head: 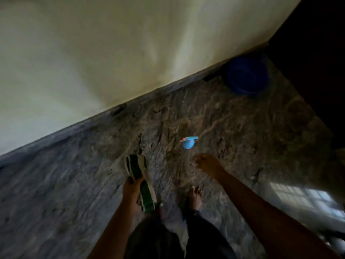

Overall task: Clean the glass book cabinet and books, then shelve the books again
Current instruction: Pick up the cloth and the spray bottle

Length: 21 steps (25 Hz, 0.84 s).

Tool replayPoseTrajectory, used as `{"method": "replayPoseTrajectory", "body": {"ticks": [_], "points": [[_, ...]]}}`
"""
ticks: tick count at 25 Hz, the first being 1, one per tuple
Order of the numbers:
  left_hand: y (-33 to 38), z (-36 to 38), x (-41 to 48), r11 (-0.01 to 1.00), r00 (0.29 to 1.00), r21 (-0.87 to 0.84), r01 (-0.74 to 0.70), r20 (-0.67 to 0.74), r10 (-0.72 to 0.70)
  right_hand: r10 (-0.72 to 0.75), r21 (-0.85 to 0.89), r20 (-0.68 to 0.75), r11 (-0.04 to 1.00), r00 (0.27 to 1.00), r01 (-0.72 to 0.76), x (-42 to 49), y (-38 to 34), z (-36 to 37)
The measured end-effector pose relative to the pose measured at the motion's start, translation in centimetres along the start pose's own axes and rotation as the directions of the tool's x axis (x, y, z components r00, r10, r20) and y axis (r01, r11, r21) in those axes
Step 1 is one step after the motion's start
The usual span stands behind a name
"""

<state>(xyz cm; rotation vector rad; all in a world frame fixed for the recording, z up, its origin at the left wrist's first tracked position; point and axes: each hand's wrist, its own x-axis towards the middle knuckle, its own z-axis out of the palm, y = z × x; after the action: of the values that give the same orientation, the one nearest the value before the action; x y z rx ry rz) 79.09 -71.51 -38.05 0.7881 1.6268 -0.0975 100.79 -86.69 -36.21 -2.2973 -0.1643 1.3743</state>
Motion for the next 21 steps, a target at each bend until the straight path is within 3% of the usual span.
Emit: {"method": "replayPoseTrajectory", "body": {"ticks": [3,7,10,13,14,18,21], "points": [[-0.7,4.5,4.6,0.997,0.995,0.075,0.001,-0.1,0.006,-0.133,-0.351,0.019,0.927,0.991,0.132,10.1,1.3,0.3],[-2.0,10.1,13.2,0.998,0.99,0.055,-0.018,-0.138,0.025,-0.292,-0.603,0.057,0.752,0.955,0.266,23.7,2.1,2.3],[-2.2,13.0,17.0,0.991,0.991,0.105,-0.08,-0.102,0.09,-0.272,-0.764,0.077,0.602,0.959,0.232,30.3,2.6,3.5],[-2.6,14.9,20.2,0.985,0.992,0.156,-0.07,-0.092,0.085,-0.132,-0.709,0.074,0.69,0.988,0.145,34.9,4.9,4.7],[-2.4,15.2,20.1,0.982,0.99,0.167,-0.086,-0.092,0.103,-0.148,-0.708,0.1,0.684,0.984,0.176,34.6,5.1,4.5],[0.8,15.1,14.9,0.986,0.995,0.16,-0.052,-0.075,0.064,-0.135,-0.507,0.031,0.852,0.99,0.132,28.3,5.0,1.1],[4.6,14.7,7.6,0.979,0.998,0.197,-0.061,-0.01,0.064,-0.076,-0.323,0.058,0.942,0.995,0.091,20.0,4.3,-4.4]]}}
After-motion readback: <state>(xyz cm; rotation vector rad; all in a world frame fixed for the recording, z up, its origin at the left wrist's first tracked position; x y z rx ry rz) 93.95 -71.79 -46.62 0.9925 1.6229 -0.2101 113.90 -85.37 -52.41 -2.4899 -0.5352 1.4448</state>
